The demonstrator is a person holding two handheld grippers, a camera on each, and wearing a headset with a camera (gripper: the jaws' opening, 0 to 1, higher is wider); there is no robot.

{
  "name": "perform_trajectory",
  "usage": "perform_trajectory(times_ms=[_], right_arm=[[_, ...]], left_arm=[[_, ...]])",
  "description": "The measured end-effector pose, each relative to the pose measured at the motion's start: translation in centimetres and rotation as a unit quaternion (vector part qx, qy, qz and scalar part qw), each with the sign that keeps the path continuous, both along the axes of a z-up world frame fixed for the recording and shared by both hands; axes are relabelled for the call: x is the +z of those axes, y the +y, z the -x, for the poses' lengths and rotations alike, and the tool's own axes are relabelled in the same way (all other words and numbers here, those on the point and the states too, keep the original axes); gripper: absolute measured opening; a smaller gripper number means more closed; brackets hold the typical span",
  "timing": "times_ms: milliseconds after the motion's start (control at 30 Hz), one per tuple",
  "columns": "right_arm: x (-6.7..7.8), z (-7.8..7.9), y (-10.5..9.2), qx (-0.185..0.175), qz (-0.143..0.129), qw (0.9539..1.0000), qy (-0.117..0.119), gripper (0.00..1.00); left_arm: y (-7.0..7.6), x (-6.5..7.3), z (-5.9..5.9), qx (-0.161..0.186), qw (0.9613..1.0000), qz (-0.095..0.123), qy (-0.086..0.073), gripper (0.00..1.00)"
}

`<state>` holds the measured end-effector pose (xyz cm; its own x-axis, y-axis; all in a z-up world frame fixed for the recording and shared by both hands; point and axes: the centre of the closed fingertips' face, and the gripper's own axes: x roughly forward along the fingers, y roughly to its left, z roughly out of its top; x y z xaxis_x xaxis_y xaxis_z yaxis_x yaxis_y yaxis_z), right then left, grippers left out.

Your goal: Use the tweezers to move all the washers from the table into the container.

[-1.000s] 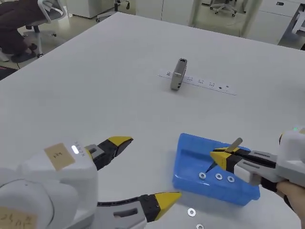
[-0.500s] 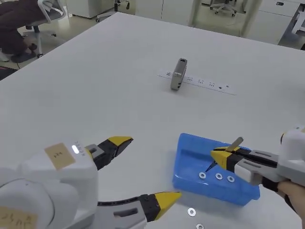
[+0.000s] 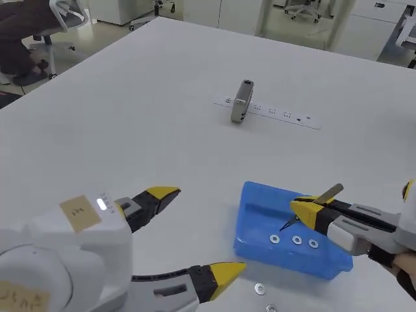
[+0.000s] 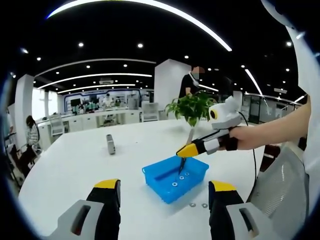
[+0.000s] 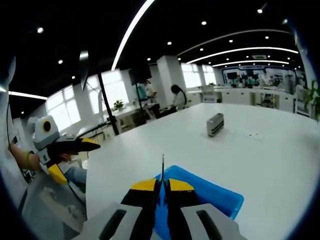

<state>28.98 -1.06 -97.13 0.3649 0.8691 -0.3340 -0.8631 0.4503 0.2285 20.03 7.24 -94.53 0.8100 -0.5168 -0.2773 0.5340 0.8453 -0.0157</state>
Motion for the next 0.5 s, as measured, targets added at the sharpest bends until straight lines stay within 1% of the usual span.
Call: perform_trajectory(times_ms=[200, 233, 300, 333, 367, 400, 467, 500], right_arm=[[1.4, 1.4, 0.1, -0.002, -0.034, 0.9994, 0.011, 0.03], [1.6, 1.9, 0.2, -0.005, -0.046, 0.9987, 0.022, 0.03], [1.6, 2.5, 0.1, -0.004, -0.052, 0.9983, 0.027, 0.03], [1.4, 2.7, 0.0, -0.005, -0.052, 0.9982, 0.028, 0.03], [1.1, 3.3, 0.0, -0.01, -0.051, 0.998, 0.037, 0.03], [0.9, 3.8, 0.0, -0.012, -0.052, 0.9978, 0.038, 0.03], [0.1, 4.7, -0.2, -0.021, -0.053, 0.9971, 0.051, 0.03], [-0.5, 5.2, -0.4, -0.027, -0.051, 0.9964, 0.061, 0.03]], left_arm=[[-0.1, 0.1, 0.0, -0.001, 1.0, 0.003, 0.0, 0.72], [-0.1, 0.1, 0.0, -0.002, 1.0, 0.005, 0.0, 0.72], [-0.2, 0.2, 0.0, -0.003, 1.0, 0.008, -0.002, 0.72], [-0.3, 0.4, 0.1, -0.005, 0.9999, 0.01, -0.005, 0.71], [-0.3, 0.4, 0.1, -0.007, 0.9999, 0.011, -0.005, 0.71], [-0.5, 0.4, 0.1, -0.01, 0.9999, 0.012, -0.005, 0.72], [-0.7, 0.4, 0.2, -0.015, 0.9998, 0.01, -0.004, 0.71], [-0.8, 0.4, 0.3, -0.017, 0.9998, 0.011, -0.005, 0.71]])
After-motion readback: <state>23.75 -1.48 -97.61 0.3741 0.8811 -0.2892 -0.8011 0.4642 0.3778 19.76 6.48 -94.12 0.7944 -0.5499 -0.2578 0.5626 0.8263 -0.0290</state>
